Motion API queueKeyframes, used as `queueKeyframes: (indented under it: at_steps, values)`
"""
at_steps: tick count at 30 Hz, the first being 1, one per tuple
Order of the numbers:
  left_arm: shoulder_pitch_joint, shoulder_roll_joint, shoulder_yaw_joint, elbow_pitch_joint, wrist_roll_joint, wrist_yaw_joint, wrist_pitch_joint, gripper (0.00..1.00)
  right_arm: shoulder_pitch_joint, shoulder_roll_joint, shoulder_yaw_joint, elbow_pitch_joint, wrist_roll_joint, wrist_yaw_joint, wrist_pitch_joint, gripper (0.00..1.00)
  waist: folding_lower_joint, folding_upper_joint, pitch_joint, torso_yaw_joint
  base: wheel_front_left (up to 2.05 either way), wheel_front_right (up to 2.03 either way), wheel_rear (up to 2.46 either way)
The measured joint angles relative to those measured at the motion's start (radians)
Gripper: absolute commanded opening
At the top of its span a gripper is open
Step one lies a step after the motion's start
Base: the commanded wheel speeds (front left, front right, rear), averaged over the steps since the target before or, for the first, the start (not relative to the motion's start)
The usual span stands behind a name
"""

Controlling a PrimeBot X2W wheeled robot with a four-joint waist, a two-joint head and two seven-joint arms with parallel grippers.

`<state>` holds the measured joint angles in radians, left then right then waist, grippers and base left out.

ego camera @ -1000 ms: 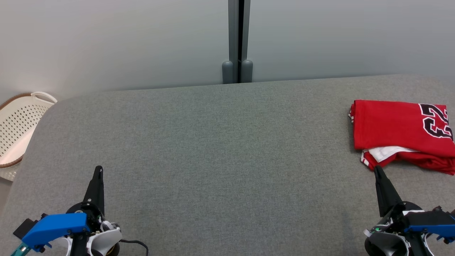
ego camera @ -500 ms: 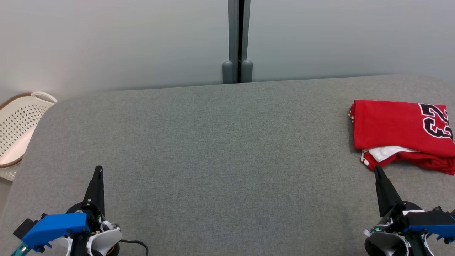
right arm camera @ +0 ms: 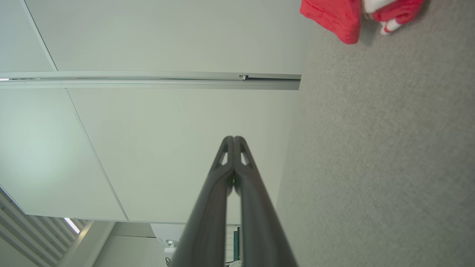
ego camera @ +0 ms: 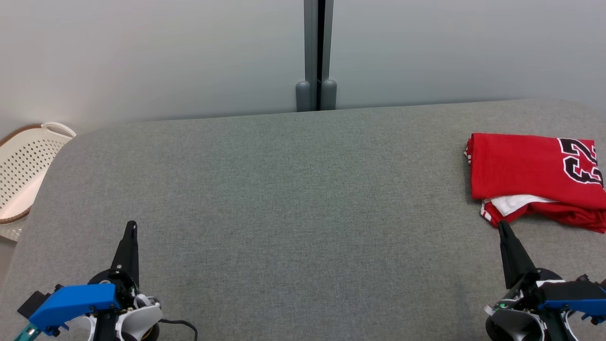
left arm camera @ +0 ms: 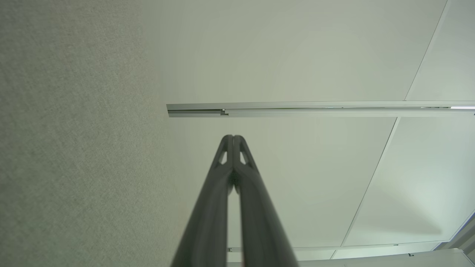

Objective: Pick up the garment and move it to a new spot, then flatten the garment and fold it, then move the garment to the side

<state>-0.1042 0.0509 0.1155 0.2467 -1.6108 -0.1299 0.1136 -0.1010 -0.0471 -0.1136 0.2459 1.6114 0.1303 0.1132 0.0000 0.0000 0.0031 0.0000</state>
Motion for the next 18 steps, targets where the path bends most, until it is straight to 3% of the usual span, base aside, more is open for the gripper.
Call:
queueKeyframes:
  at_steps: [18]
  values:
    - [0.0, 0.0, 0.0, 0.0, 0.0, 0.0, 0.0, 0.0, 0.0, 0.0, 0.0, 0.0, 0.0, 0.0, 0.0, 0.0, 0.0, 0.0, 0.0, 0.0, 0.0, 0.0, 0.0]
